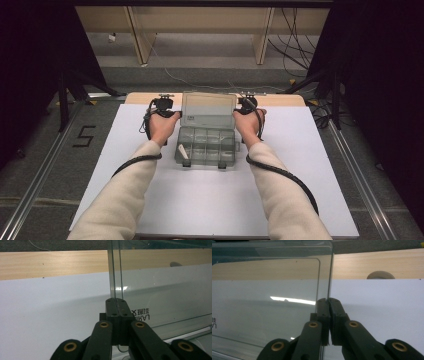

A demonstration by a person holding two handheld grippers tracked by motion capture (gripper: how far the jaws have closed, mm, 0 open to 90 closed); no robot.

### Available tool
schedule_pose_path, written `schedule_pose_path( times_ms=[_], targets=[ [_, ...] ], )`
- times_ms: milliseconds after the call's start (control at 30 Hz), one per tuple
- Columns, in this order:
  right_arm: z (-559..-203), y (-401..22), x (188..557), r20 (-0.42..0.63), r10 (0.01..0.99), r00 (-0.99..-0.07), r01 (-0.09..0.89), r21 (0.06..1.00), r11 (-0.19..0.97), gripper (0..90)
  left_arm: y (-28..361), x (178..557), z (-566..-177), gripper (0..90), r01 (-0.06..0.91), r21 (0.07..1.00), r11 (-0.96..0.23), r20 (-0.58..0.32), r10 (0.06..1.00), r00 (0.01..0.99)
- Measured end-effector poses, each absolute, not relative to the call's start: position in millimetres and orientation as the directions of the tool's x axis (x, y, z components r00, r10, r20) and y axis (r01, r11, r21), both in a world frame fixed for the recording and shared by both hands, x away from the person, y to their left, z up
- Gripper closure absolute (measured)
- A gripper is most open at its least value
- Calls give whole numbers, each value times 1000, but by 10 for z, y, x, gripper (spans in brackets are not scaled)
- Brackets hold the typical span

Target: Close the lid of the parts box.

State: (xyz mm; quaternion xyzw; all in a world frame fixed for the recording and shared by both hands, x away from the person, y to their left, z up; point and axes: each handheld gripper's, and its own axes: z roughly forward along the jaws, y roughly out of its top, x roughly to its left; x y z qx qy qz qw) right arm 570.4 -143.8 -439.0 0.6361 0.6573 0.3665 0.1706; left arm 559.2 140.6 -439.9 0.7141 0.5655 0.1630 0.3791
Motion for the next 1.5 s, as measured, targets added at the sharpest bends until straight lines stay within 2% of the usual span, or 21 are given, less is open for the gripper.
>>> schedule_pose_path(
  times_ms=[33, 67, 133, 200, 267, 300, 633, 833, 933, 1000, 1133, 1500],
  targets=[
    [-4385, -1413, 5695, 256, 960, -110, 714, 693, -103, 885, 1394, 5595, -4408, 895, 682, 730, -53, -210, 931, 298],
    [-4404, -1429, 5690, 225, 964, -139, 698, 714, -66, 886, 1383, 5599, -4420, 894, 678, 735, -30, -224, 932, 284],
    [-4410, -1447, 5687, 164, 971, -176, 680, 734, -1, 889, 1418, 5595, -4428, 893, 690, 721, -69, -202, 931, 305],
    [-4374, -1373, 5663, 211, 970, -119, 692, 719, -72, 891, 1387, 5602, -4463, 892, 676, 737, -17, -233, 932, 278],
    [-4368, -1357, 5649, 201, 973, -111, 688, 722, -71, 892, 1417, 5599, -4466, 890, 684, 729, -44, -224, 928, 298],
    [-4402, -1387, 5671, 148, 977, -154, 645, 764, -14, 893, 1410, 5600, -4474, 889, 679, 733, -29, -233, 928, 291],
    [-4382, -1347, 5591, 138, 981, -138, 621, 783, -23, 897, 1444, 5586, -4465, 874, 676, 733, -69, -213, 921, 325],
    [-4364, -1348, 5550, 130, 979, -157, 600, 800, -10, 897, 1449, 5630, -4416, 784, 633, 773, -30, -237, 913, 332],
    [-4354, -1355, 5529, 124, 979, -161, 598, 801, -3, 897, 1454, 5665, -4366, 716, 605, 795, -39, -221, 910, 350],
    [-4356, -1359, 5518, 120, 978, -170, 587, 809, 3, 897, 1464, 5686, -4319, 707, 593, 803, -54, -204, 910, 360],
    [-4346, -1359, 5486, 132, 977, -169, 588, 809, -7, 897, 1453, 5734, -4241, 711, 578, 815, -38, -210, 911, 355],
    [-4333, -1380, 5426, 119, 975, -189, 566, 824, 9, 896, 1446, 5808, -4148, 803, 567, 824, -28, -211, 912, 352]
  ],
)
